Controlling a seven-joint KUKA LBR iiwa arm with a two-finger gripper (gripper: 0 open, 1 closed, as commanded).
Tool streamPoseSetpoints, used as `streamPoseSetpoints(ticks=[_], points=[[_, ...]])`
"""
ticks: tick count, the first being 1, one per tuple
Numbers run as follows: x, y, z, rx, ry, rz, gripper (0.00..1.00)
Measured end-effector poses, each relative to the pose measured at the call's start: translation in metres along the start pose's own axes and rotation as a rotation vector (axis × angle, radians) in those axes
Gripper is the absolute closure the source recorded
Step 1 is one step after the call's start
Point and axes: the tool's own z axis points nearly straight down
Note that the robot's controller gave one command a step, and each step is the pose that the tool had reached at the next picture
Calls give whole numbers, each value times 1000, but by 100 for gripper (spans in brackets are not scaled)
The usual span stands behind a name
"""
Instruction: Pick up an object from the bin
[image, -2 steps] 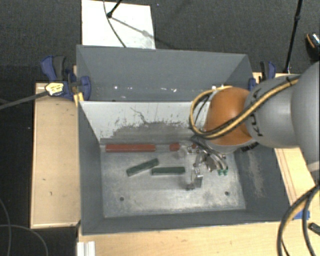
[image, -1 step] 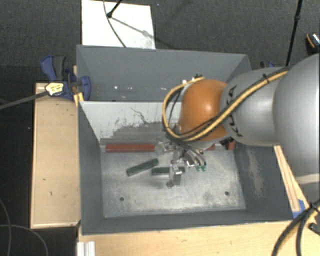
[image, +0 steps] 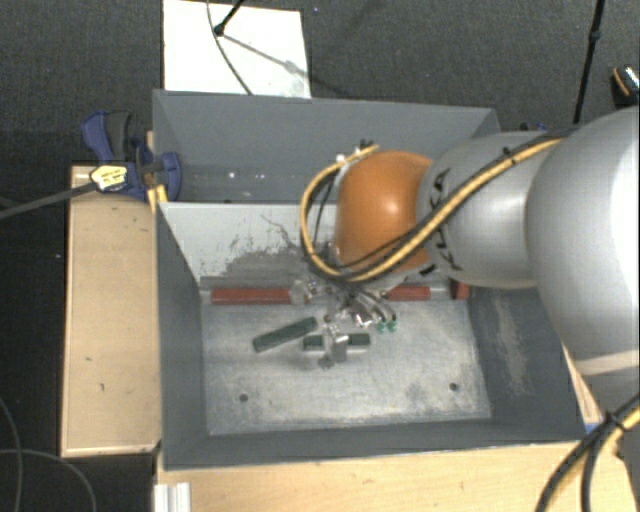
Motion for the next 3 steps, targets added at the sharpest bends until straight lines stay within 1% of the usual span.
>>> streamPoseSetpoints(ticks=[1, 2, 3], points=[[-2, 10, 32, -1, 8, 11, 0], [-2, 10, 32, 0, 7, 8, 0], [-3, 10, 31, 0, 6, 7, 100]])
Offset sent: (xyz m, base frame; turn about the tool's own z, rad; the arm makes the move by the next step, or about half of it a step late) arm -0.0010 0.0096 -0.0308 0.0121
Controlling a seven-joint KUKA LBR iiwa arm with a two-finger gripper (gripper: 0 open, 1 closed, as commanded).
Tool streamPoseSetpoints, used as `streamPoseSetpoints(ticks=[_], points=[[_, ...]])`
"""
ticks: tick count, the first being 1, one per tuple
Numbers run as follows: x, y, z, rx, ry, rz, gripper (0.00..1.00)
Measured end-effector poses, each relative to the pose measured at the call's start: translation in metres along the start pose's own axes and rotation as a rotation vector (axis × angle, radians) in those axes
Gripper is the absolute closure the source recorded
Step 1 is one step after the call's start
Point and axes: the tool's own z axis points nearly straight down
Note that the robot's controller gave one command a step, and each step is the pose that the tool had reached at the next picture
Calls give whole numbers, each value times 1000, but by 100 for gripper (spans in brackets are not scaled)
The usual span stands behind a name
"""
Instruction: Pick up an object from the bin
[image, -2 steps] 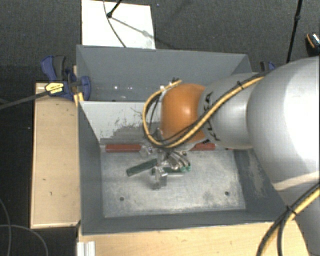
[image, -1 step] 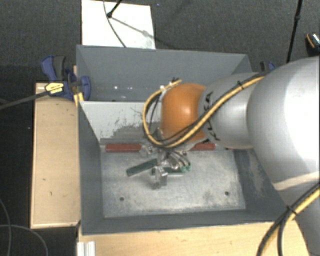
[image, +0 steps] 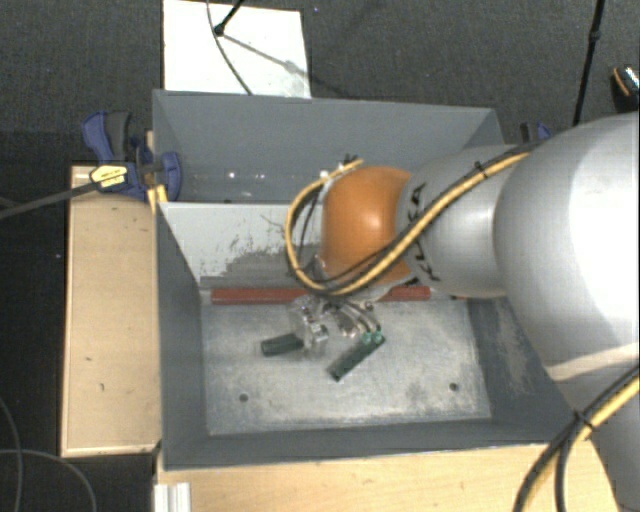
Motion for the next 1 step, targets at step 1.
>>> streamPoseSetpoints(ticks=[1], points=[[-3, 0, -69, 1, -9, -1, 100]])
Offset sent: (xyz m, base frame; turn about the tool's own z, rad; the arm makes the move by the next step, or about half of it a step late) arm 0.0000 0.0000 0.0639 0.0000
